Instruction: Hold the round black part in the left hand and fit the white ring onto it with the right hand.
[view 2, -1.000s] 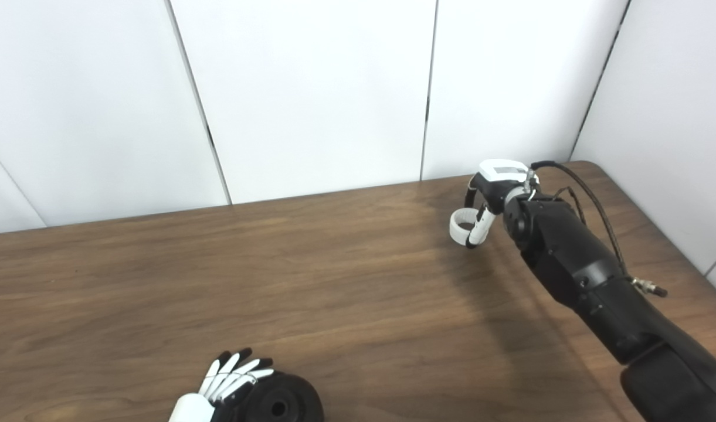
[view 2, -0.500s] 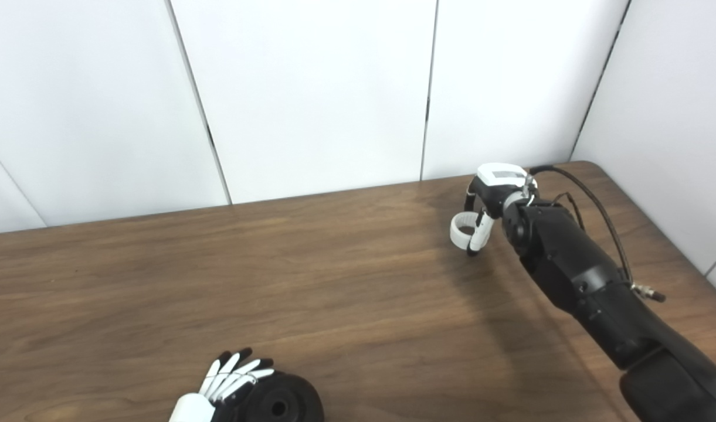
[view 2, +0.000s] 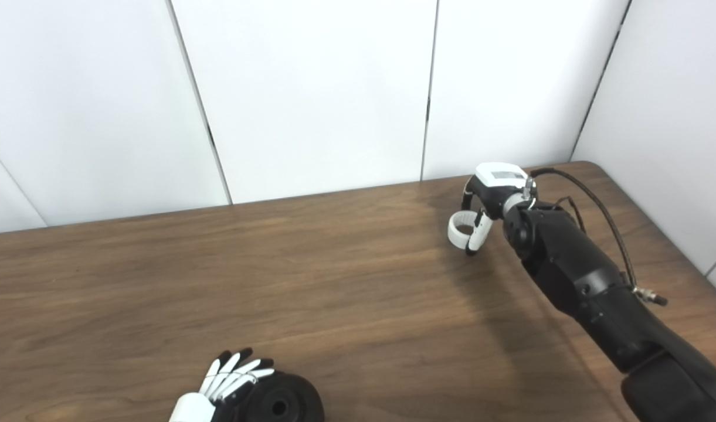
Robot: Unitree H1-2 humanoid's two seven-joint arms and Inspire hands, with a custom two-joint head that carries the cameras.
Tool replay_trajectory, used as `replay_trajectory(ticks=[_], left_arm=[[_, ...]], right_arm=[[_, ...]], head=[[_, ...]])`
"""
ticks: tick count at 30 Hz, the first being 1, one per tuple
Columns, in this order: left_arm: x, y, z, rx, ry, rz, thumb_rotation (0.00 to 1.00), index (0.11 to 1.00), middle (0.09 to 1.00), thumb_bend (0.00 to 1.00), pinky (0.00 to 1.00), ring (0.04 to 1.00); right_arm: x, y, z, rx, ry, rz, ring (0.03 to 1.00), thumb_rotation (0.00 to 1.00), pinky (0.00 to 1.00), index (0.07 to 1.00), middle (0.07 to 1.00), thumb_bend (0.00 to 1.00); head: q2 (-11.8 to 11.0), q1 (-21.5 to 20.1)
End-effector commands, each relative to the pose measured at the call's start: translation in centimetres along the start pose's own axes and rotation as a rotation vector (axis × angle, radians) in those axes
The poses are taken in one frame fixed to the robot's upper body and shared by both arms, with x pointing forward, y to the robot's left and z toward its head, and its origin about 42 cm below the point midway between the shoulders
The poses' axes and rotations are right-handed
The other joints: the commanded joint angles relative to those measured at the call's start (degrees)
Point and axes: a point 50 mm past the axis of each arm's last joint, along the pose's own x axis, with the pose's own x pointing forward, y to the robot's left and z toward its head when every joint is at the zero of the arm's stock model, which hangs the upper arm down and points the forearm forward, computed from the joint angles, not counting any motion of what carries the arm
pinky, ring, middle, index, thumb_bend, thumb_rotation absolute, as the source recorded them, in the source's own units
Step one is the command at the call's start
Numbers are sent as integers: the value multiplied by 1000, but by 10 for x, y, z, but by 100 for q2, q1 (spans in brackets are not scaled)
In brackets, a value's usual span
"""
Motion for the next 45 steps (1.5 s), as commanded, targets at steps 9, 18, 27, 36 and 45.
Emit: replay_trajectory(ticks=[9, 18, 27, 36, 45], left_arm=[[-13, -22, -10, 19, 129, -133, 64, 482, 834, 518, 1000, 935], [-12, -21, -2, 0, 128, -124, 65, 484, 842, 518, 1000, 944], [-10, -22, 6, -9, 129, -122, 63, 484, 852, 517, 1000, 960], [-8, -20, 11, -3, 138, -130, 63, 485, 856, 517, 1000, 962], [-6, -17, 16, 0, 146, -138, 62, 485, 857, 518, 1000, 961]], right_arm=[[-59, -57, 43, -126, -258, -99, 932, 131, 1000, 487, 831, 522], [-126, -68, 79, -167, -460, -128, 921, 133, 1000, 485, 821, 522], [-184, -62, 111, -190, -611, -135, 912, 139, 1000, 484, 815, 524], [-212, -58, 137, -162, -705, -121, 913, 139, 1000, 482, 825, 524], [-231, -52, 159, -130, -807, -94, 922, 136, 1000, 483, 829, 523]], head=[[289, 362], [594, 617], [774, 692], [918, 767], [1082, 799]])
